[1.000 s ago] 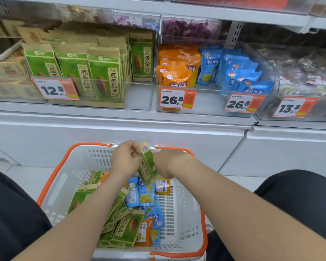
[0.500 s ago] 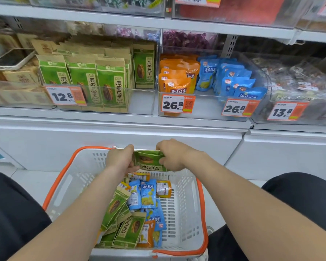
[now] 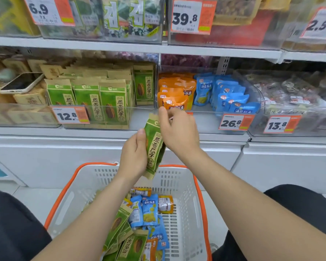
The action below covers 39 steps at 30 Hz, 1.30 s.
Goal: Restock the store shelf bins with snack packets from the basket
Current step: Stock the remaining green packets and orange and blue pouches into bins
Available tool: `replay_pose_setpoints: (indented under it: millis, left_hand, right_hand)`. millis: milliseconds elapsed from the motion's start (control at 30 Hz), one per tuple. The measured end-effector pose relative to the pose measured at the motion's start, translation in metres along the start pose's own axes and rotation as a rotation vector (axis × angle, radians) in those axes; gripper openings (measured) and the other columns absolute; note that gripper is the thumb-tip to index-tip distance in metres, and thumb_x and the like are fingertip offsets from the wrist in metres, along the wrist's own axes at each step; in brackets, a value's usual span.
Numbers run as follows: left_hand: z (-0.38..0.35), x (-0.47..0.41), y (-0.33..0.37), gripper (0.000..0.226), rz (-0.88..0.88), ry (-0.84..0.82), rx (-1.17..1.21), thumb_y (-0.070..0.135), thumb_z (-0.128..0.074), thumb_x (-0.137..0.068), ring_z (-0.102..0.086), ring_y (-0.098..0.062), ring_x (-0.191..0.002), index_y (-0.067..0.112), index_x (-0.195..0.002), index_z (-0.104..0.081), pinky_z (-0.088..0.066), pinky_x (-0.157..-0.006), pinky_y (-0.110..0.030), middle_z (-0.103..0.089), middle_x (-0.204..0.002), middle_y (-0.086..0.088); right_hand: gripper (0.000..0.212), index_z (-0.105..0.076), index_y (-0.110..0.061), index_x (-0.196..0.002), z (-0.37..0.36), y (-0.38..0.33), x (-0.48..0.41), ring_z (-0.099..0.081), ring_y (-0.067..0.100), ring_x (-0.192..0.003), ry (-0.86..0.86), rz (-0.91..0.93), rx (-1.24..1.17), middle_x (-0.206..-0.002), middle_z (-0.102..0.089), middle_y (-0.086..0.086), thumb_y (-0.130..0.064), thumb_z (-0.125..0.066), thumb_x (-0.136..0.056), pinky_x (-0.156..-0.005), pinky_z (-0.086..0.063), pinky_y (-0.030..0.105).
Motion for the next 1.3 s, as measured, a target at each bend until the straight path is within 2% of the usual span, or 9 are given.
replay_pose_setpoints:
  millis: [133,300,400,500,633,733,933,1167,1300]
  left_hand:
    - [0.008,-0.012,0.017,0.068,0.031,0.075,0.018,0.055,-0.026,-0.111,-0.068,-0.03,-0.075,0.006,-0.084,-0.065,-0.053,-0.07,-0.048,-0.071,-0.076,-0.012]
    - [0.022,-0.038,0.049,0.071,0.031,0.119,-0.002,0.053,-0.025,-0.112,-0.066,-0.021,-0.07,0.008,-0.077,-0.068,-0.05,-0.066,-0.034,-0.071,-0.072,-0.008]
    - [0.045,-0.056,0.077,0.063,-0.117,0.277,-0.239,0.048,-0.023,-0.113,-0.059,-0.031,-0.075,0.015,-0.072,-0.058,-0.039,-0.065,-0.044,-0.062,-0.07,-0.003]
    - [0.051,-0.08,0.1,0.056,-0.224,0.221,-0.343,0.039,-0.023,-0.114,-0.056,-0.032,-0.078,0.014,-0.077,-0.056,-0.032,-0.068,-0.04,-0.06,-0.074,-0.002]
    - [0.062,-0.114,0.117,0.049,-0.401,0.17,-0.531,0.036,-0.024,-0.11,-0.057,-0.036,-0.087,0.013,-0.085,-0.06,-0.039,-0.075,-0.044,-0.063,-0.086,-0.009]
    - [0.071,-0.129,0.119,0.026,-0.45,0.209,-0.692,0.026,-0.044,-0.1,-0.053,-0.032,-0.115,0.018,-0.115,-0.065,-0.042,-0.096,-0.048,-0.061,-0.12,-0.007]
    - [0.06,-0.14,0.074,0.082,-0.282,0.131,-0.976,0.047,-0.069,-0.086,-0.017,-0.029,-0.157,0.013,-0.152,-0.035,-0.018,-0.12,-0.061,-0.028,-0.166,-0.009]
    - [0.057,-0.16,0.058,0.08,-0.266,0.167,-1.147,0.065,-0.068,-0.081,-0.029,-0.033,-0.148,0.017,-0.14,-0.044,-0.019,-0.117,-0.068,-0.043,-0.152,-0.008]
    - [0.056,-0.161,0.058,0.073,-0.312,0.22,-1.162,0.065,-0.069,-0.077,-0.038,-0.034,-0.137,0.018,-0.13,-0.05,-0.023,-0.113,-0.066,-0.049,-0.139,-0.009]
  right_hand:
    - [0.064,-0.053,-0.017,-0.058,0.012,-0.02,-0.014,-0.056,0.025,-0.063,-0.01,0.079,0.014,-0.06,-0.058,0.001,-0.057,-0.038,-0.106,-0.058,-0.032,0.033]
    - [0.066,-0.042,-0.018,-0.046,0.029,-0.036,-0.032,-0.053,0.009,-0.039,0.029,0.042,-0.341,-0.039,-0.048,-0.002,-0.047,-0.056,-0.103,-0.05,-0.039,0.023]
    - [0.05,-0.064,-0.017,-0.059,0.02,-0.042,-0.043,-0.072,0.015,-0.06,-0.107,-0.015,-0.38,-0.057,-0.068,0.002,-0.053,-0.068,-0.094,-0.061,-0.057,0.037]
    - [0.018,-0.079,-0.025,-0.094,0.012,-0.058,-0.053,-0.073,0.005,-0.078,-0.231,0.071,-0.39,-0.083,-0.078,-0.013,-0.042,-0.077,-0.089,-0.08,-0.062,0.042]
    - [0.022,-0.071,-0.028,-0.1,0.044,-0.076,-0.068,-0.066,0.016,-0.087,0.074,0.247,-0.1,-0.09,-0.074,-0.012,-0.045,-0.075,-0.088,-0.079,-0.042,0.033]
    - [0.023,-0.068,-0.026,-0.107,0.05,-0.086,-0.081,-0.064,0.021,-0.085,0.174,0.283,-0.049,-0.091,-0.073,-0.007,-0.041,-0.074,-0.091,-0.072,-0.046,0.035]
    - [0.031,-0.065,-0.022,-0.118,0.0,-0.094,-0.116,-0.063,0.032,-0.102,-0.001,0.301,0.288,-0.106,-0.069,0.007,-0.037,-0.075,-0.092,-0.077,-0.051,0.04]
    - [0.024,-0.06,-0.015,-0.108,-0.054,-0.079,-0.154,-0.063,0.038,-0.109,-0.12,0.203,0.563,-0.109,-0.069,0.012,-0.012,-0.072,-0.087,-0.093,-0.044,0.043]
    - [0.042,-0.058,-0.013,-0.129,-0.067,-0.077,-0.172,-0.055,0.036,-0.126,-0.083,0.122,0.652,-0.127,-0.064,0.015,-0.014,-0.069,-0.088,-0.109,-0.036,0.045]
Point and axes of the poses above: each hand's wrist, its own x-axis away from the middle knuckle, its own z-axis out of the back of the hand, y = z × x, the point moved 8 cm from there along -x, towards the middle knuckle
